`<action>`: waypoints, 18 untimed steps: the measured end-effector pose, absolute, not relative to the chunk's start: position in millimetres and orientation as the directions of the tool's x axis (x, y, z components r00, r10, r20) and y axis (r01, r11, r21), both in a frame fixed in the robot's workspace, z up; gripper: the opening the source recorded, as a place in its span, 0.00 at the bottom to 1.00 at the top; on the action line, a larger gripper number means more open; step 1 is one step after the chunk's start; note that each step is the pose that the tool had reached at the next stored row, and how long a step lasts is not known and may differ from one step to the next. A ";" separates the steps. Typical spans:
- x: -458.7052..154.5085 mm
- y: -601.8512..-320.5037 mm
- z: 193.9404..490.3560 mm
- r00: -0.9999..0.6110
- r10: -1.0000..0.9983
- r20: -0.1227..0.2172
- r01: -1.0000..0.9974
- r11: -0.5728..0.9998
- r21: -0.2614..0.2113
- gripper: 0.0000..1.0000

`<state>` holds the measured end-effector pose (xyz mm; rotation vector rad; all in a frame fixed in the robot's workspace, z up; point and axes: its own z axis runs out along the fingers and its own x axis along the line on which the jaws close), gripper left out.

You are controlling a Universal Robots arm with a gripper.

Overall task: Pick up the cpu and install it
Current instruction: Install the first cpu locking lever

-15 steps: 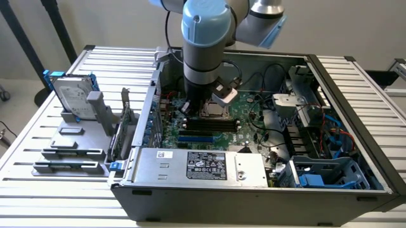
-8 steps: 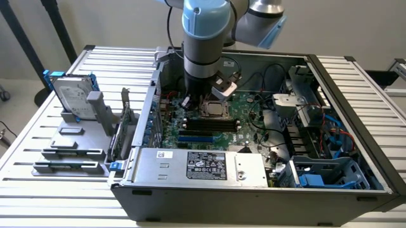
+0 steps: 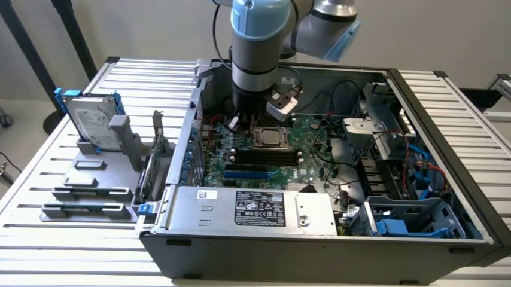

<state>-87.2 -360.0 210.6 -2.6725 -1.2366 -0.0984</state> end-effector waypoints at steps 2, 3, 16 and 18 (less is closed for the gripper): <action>-87.1 -357.9 211.5 0.645 0.752 0.135 0.764 -0.628 -0.146 0.11; -87.2 -357.1 212.1 0.642 0.755 0.133 0.766 -0.626 -0.145 0.11; -87.2 -351.5 215.9 0.574 0.809 0.123 0.818 -0.559 -0.140 0.11; -87.2 -350.0 215.9 0.559 0.820 0.123 0.828 -0.544 -0.139 0.11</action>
